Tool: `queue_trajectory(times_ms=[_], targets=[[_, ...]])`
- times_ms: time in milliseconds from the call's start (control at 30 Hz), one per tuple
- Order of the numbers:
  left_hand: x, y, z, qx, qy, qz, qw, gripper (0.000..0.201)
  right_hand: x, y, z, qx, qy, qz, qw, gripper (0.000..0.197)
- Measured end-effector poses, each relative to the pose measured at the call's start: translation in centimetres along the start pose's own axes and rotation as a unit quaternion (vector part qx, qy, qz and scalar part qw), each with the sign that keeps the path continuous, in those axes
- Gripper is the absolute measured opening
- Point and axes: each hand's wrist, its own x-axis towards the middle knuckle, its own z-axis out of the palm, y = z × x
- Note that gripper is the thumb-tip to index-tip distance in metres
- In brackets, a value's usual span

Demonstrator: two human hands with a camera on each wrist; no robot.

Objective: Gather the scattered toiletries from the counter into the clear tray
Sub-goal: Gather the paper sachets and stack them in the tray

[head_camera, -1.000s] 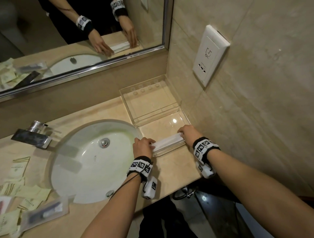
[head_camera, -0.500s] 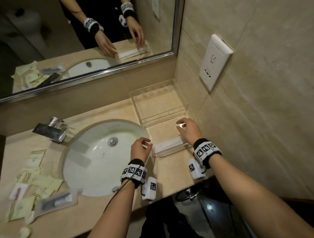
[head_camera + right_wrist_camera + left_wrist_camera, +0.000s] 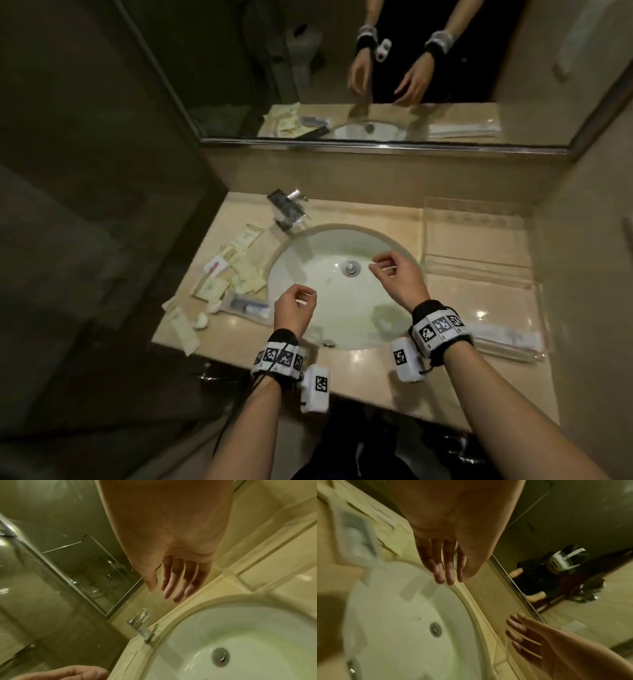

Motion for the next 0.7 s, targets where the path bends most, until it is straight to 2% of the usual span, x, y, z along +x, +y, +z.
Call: queue_trajectory(times_ms=[233,533,700], targets=[[-0.2,-6.1,-8.7,-0.022,0.088,-0.08,0.993,0.009,0.5,-4.7,10.0,-0.033,-0.128,-0.029,0.991,0.017],[3.0,-13.4,-16.9,-0.051,0.13,-0.142,0.98,0.004,1.2,-8.9,21.3,-0.078,-0.188,-0.043,0.978,0.015],[5.8,-16.8,-20.0,-0.045,0.111,-0.166,0.979,0.001,2.2,-9.8,27.2,-0.117,-0.199,-0.025,0.973,0.016]])
